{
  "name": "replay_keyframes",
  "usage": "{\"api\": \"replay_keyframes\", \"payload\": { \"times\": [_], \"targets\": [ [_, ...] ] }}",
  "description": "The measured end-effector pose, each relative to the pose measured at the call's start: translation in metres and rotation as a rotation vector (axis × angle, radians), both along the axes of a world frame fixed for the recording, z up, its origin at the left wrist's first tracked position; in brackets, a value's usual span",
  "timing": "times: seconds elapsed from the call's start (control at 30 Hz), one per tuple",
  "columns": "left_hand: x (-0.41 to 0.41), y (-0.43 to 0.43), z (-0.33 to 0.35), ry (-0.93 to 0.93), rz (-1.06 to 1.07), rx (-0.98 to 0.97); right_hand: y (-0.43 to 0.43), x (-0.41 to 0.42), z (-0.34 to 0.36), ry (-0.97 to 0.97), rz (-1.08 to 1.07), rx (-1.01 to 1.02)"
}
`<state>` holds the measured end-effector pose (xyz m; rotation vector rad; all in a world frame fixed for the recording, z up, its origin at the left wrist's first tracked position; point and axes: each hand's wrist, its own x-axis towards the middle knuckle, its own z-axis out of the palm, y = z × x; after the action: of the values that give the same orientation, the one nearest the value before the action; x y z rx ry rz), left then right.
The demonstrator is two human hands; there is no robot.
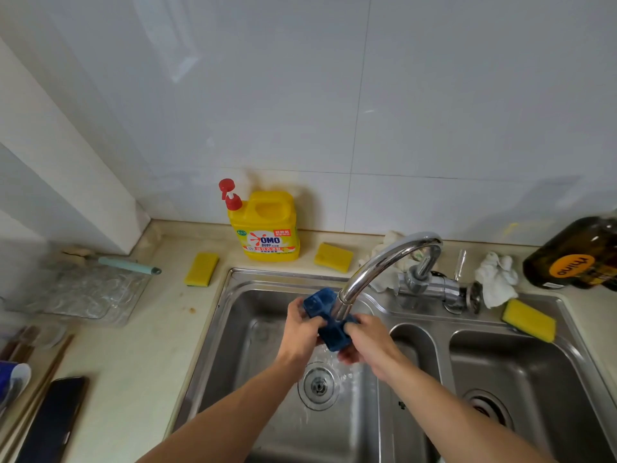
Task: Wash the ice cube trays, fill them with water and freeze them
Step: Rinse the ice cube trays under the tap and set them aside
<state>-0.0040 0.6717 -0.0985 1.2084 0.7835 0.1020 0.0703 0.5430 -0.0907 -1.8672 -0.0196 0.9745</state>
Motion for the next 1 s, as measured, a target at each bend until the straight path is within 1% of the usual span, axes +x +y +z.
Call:
{"api": "replay_keyframes", "payload": {
  "times": [0.07, 0.13, 0.27, 0.4, 0.53, 0.67, 0.73, 0.9, 1.0],
  "targets": [
    [0.000, -0.006, 0.001, 0.020, -0.016, 0.014, 0.002, -0.005, -0.001, -0.019, 0.019, -0.001],
    [0.004, -0.007, -0.001, 0.098, 0.005, 0.021, 0.004, -0.008, -0.004, -0.074, 0.067, -0.039],
    [0.006, 0.006, -0.004, 0.154, -0.011, 0.168, 0.004, -0.009, -0.006, -0.089, 0.082, -0.036],
    [0.002, 0.012, -0.005, 0.220, -0.115, 0.294, 0.002, -0.004, -0.003, -0.094, 0.054, -0.008],
    [0.002, 0.005, -0.004, 0.184, -0.227, 0.287, 0.002, -0.003, -0.001, -0.093, 0.051, 0.018],
    [0.003, -0.003, 0.003, 0.130, -0.322, 0.337, 0.002, -0.004, -0.003, -0.243, 0.097, -0.058],
    [0.005, -0.005, 0.003, 0.127, -0.357, 0.370, 0.001, -0.004, -0.005, -0.235, 0.085, -0.045],
    [0.005, -0.004, -0.001, 0.126, -0.354, 0.355, -0.005, -0.003, -0.004, -0.219, 0.060, -0.034],
    [0.008, 0.002, -0.007, 0.216, -0.286, 0.331, -0.006, 0.001, -0.001, -0.107, 0.032, 0.007]
  ]
}}
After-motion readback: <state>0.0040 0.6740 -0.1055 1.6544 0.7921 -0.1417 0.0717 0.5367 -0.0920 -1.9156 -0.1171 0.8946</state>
